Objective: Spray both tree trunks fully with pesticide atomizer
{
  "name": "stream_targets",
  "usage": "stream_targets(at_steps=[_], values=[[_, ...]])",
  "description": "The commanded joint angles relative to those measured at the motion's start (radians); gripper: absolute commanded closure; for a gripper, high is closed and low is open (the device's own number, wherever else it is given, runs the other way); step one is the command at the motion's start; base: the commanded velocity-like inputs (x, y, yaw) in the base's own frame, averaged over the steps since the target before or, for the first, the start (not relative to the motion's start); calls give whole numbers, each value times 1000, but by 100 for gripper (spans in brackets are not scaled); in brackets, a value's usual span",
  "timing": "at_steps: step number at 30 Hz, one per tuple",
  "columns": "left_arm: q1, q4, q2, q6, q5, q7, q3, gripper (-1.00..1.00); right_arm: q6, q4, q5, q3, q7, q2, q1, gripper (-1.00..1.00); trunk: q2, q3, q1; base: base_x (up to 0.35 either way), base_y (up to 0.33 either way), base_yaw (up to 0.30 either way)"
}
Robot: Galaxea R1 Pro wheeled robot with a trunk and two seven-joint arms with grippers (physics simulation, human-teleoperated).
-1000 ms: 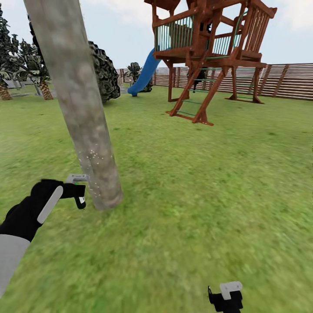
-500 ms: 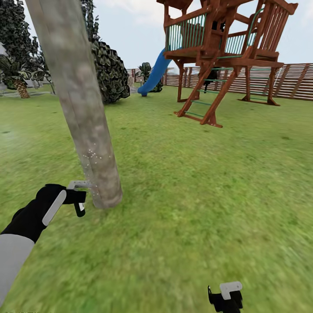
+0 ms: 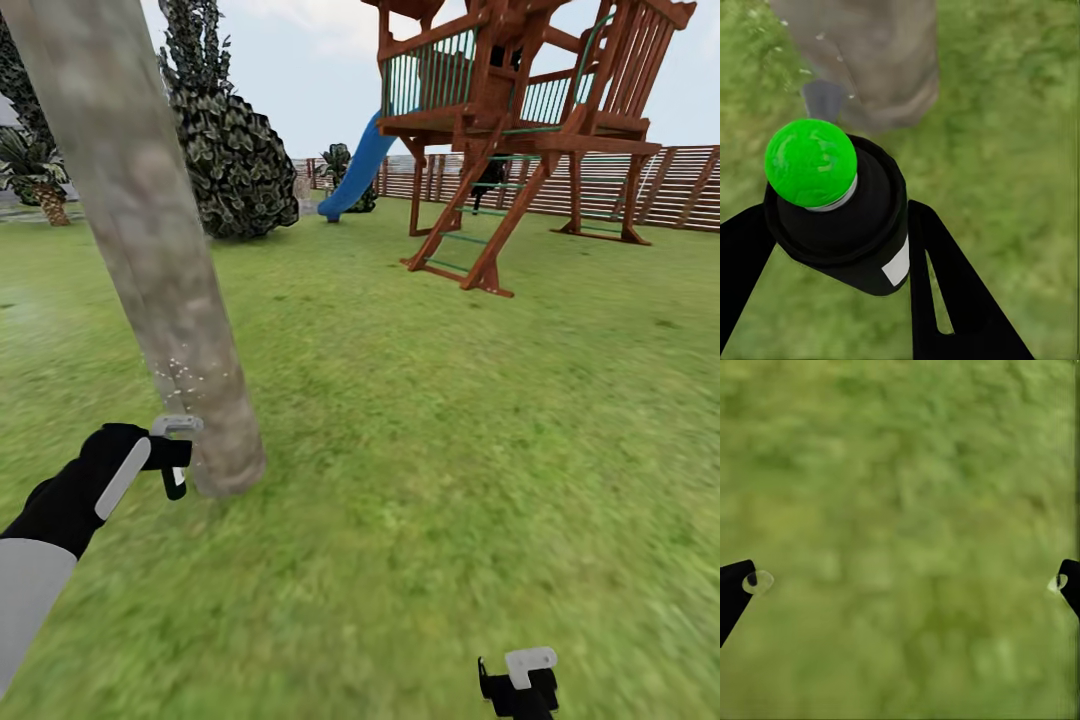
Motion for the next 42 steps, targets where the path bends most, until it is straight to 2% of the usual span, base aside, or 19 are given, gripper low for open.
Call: stream_targets(at_steps=[1,7,10,12,25,29,36,42], values=[[0,0,0,0,-1,1,-1,100,0,0,0,0,0,0,0,-100,0,0,0,238,-196,38],[3,1,1,1,-1,2,-2,100,0,0,0,0,0,0,1,-100,0,0,0,236,-197,237],[70,2,7,-3,-2,4,5,100,0,0,0,1,0,0,1,-100,0,0,0,194,-215,277],[80,2,4,-5,-1,4,-1,100,0,0,0,0,0,0,1,-100,0,0,0,149,-239,273],[82,2,5,-6,-1,4,4,100,0,2,2,0,0,0,1,-100,0,0,0,44,-269,14],[87,45,8,-6,-1,4,6,100,0,1,1,0,0,0,0,-100,0,0,0,175,-252,9],[87,54,2,-7,-1,5,5,100,0,0,1,0,0,0,0,-100,0,0,0,190,-241,235],[88,67,10,-8,-2,5,6,100,0,0,1,0,0,0,1,-100,0,0,0,233,-207,66]])
